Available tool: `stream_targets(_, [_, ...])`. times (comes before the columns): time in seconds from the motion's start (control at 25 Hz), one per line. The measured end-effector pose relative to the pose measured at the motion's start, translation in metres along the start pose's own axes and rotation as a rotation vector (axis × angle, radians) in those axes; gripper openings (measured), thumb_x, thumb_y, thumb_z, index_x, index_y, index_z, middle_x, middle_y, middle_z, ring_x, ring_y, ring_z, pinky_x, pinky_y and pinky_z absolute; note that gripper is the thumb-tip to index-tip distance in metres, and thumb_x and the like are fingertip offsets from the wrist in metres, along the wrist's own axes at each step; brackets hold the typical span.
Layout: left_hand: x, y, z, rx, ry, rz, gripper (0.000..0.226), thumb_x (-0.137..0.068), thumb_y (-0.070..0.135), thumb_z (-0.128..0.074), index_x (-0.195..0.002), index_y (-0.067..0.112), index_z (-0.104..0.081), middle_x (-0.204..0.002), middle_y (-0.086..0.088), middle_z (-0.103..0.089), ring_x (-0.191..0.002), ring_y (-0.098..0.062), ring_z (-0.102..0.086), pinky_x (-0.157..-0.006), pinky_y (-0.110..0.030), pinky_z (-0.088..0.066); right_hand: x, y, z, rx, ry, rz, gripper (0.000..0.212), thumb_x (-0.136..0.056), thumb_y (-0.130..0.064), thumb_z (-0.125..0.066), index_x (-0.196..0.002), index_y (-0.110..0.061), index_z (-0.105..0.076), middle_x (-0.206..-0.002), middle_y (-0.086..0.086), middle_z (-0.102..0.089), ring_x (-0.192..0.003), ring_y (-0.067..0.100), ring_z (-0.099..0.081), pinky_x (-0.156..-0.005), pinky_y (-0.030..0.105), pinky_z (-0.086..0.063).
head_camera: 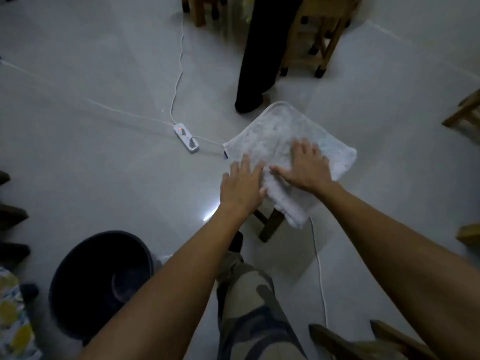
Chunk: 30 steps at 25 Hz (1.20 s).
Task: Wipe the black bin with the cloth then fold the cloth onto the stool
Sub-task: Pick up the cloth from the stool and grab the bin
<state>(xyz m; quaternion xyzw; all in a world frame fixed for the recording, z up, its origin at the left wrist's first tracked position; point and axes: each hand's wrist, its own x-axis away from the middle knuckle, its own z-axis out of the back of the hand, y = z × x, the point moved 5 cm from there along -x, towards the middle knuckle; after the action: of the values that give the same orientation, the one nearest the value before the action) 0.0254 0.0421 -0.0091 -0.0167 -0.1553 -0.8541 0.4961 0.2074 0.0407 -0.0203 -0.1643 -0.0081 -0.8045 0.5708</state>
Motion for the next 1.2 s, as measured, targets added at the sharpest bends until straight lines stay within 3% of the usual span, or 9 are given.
stream_targets(0.12, [-0.006,-0.008,-0.013,-0.029,-0.006,-0.001,0.063,-0.095,0.053,-0.051,-0.15,0.032,-0.027,-0.164,-0.016,-0.01,-0.144,-0.039,-0.023,-0.104,-0.055,-0.038,0.0,-0.003,-0.012,0.019,-0.005,-0.005,0.108,-0.079,-0.093,-0.03,-0.161,-0.026,-0.013,-0.171,0.009,-0.005,-0.156,0.038,-0.006,-0.12,0.063,-0.011])
stream_targets(0.24, [0.005,-0.001,-0.018,0.013,-0.02,0.015,0.061,-0.094,0.051,-0.053,-0.148,0.034,-0.029,-0.165,-0.015,-0.007,-0.144,-0.039,-0.025,-0.106,-0.054,-0.038,0.021,-0.014,-0.017,-0.005,0.135,0.026,0.079,-0.089,-0.079,-0.036,-0.15,-0.028,-0.038,-0.164,0.007,-0.03,-0.151,0.034,-0.027,-0.118,0.059,-0.026])
stream_targets(0.36, [0.037,0.005,-0.013,0.025,-0.025,0.024,0.062,-0.093,0.05,-0.056,-0.148,0.035,-0.032,-0.163,-0.015,-0.011,-0.141,-0.038,-0.03,-0.104,-0.051,-0.038,0.049,-0.028,-0.008,-0.052,0.242,0.087,0.034,-0.095,-0.048,-0.054,-0.117,-0.023,-0.061,-0.128,0.006,-0.063,-0.118,0.031,-0.056,-0.093,0.048,-0.046])
stream_targets(0.48, [0.08,-0.004,-0.007,0.012,-0.045,0.081,0.066,-0.093,0.051,-0.057,-0.151,0.034,-0.029,-0.165,-0.015,-0.01,-0.145,-0.037,-0.026,-0.11,-0.054,-0.035,0.077,-0.054,-0.005,-0.059,0.251,0.18,0.007,-0.097,-0.024,-0.057,-0.101,-0.021,-0.062,-0.104,0.004,-0.066,-0.093,0.027,-0.06,-0.076,0.041,-0.051])
stream_targets(0.68, [0.153,-0.056,0.023,-0.018,-0.013,0.202,0.067,-0.096,0.053,-0.052,-0.153,0.032,-0.025,-0.166,-0.016,-0.008,-0.148,-0.039,-0.021,-0.113,-0.054,-0.03,0.123,-0.135,-0.007,-0.115,0.235,0.335,0.007,-0.096,-0.016,-0.056,-0.101,-0.016,-0.061,-0.084,0.0,-0.06,-0.073,0.021,-0.061,-0.06,0.034,-0.047])
stream_targets(0.8, [0.203,-0.1,0.031,-0.044,-0.021,0.309,0.065,-0.097,0.054,-0.05,-0.152,0.028,-0.028,-0.163,-0.017,-0.016,-0.143,-0.038,-0.029,-0.109,-0.051,-0.034,0.145,-0.19,-0.02,-0.235,0.186,0.415,0.005,-0.099,-0.015,-0.057,-0.099,-0.015,-0.062,-0.084,-0.006,-0.059,-0.075,0.017,-0.061,-0.068,0.035,-0.052])
stream_targets(1.04, [0.306,-0.21,-0.001,-0.018,-0.138,0.617,0.063,-0.094,0.053,-0.05,-0.149,0.026,-0.035,-0.146,-0.013,-0.043,-0.13,-0.035,-0.044,-0.101,-0.047,-0.038,0.186,-0.266,-0.059,-0.611,-0.005,0.333,0.014,-0.098,-0.024,-0.06,-0.104,-0.013,-0.065,-0.099,0.006,-0.072,-0.093,0.026,-0.068,-0.083,0.039,-0.056])
stream_targets(1.2, [0.335,-0.257,-0.06,0.005,-0.317,0.748,0.072,-0.094,0.055,-0.05,-0.154,0.023,-0.027,-0.15,-0.014,-0.04,-0.135,-0.034,-0.041,-0.105,-0.046,-0.037,0.195,-0.284,-0.084,-0.952,-0.071,0.268,0.007,-0.097,-0.024,-0.064,-0.1,-0.019,-0.067,-0.094,-0.009,-0.071,-0.089,0.008,-0.068,-0.073,0.017,-0.053])
